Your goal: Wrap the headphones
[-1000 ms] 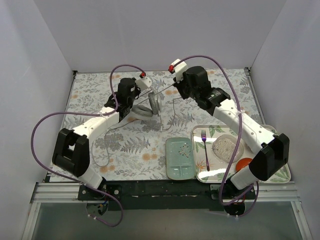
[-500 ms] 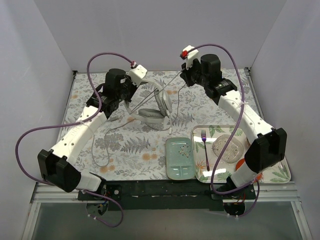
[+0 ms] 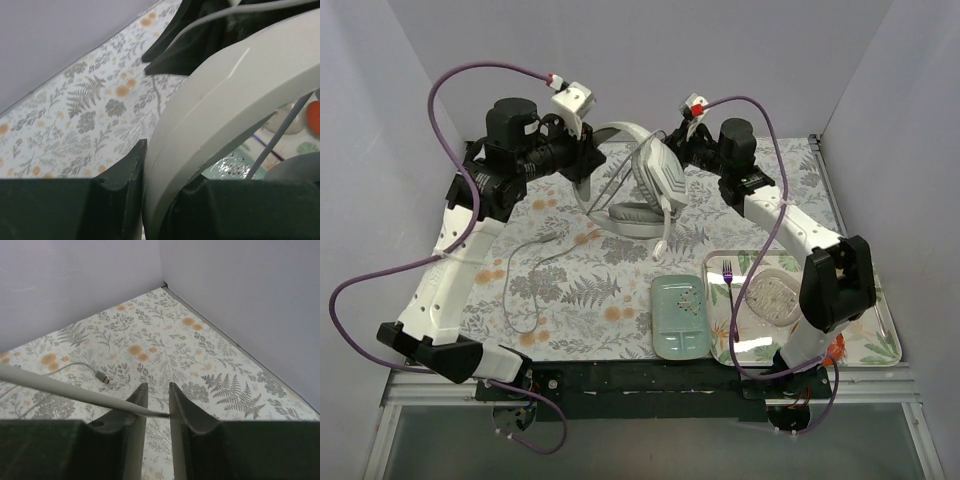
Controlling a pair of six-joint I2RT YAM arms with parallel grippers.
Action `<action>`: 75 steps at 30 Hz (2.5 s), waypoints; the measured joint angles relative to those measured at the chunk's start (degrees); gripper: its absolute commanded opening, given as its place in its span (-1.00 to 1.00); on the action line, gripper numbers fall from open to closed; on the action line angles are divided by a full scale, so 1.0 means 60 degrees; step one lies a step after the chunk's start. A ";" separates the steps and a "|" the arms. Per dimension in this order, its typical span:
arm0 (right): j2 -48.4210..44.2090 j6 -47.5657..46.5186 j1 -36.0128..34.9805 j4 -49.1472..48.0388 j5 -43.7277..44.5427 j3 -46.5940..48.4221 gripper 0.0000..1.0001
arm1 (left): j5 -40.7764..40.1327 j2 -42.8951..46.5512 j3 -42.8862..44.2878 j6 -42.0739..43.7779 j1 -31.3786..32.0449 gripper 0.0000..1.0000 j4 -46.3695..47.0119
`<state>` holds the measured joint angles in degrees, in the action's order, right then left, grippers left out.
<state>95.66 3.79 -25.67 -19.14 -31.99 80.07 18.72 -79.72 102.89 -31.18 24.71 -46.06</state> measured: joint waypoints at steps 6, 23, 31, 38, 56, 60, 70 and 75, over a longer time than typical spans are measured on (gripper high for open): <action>0.1246 0.1341 -0.0576 -0.2138 -0.0193 -0.0171 -0.12 | 0.0419 -0.0255 0.1552 -0.1126 0.0026 -1.00 0.0076; 0.3872 0.2459 -0.1945 -0.3129 0.0914 0.0131 -0.53 | -0.2065 -0.1279 0.5031 -0.2922 0.0026 -1.00 0.0488; 0.4255 0.2983 -0.2157 -0.3384 0.0882 0.0098 -0.97 | -0.3632 -0.1668 0.5544 -0.3049 0.0026 -1.00 0.0827; 0.4266 0.2601 -0.2787 -0.2288 0.1060 0.0328 -0.97 | -0.4685 -0.2080 0.5541 -0.3024 -0.0164 -1.00 0.1191; 0.2725 -0.0339 -0.5184 0.3406 0.2681 0.0200 -0.97 | -0.7260 -0.3100 0.2361 -0.0576 -0.2091 -1.00 0.4605; 0.1745 -0.0976 -0.5238 0.4703 0.3351 -0.0015 -0.97 | -0.8149 -0.3384 0.0601 0.1402 -0.2266 -1.00 0.7114; -0.0769 -0.1974 -0.5005 0.6499 0.7140 -0.0036 -0.97 | -0.8725 -0.3723 -0.3577 0.6313 -0.2084 -1.00 1.1559; -0.1075 -0.2408 -0.4215 0.6630 0.8098 0.0317 -0.97 | -0.8200 -0.3581 -0.4696 0.7158 -0.1818 -1.00 1.2116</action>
<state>89.21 -10.66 -50.96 20.64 16.60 81.97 -30.48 -101.21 74.72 11.77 13.80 26.63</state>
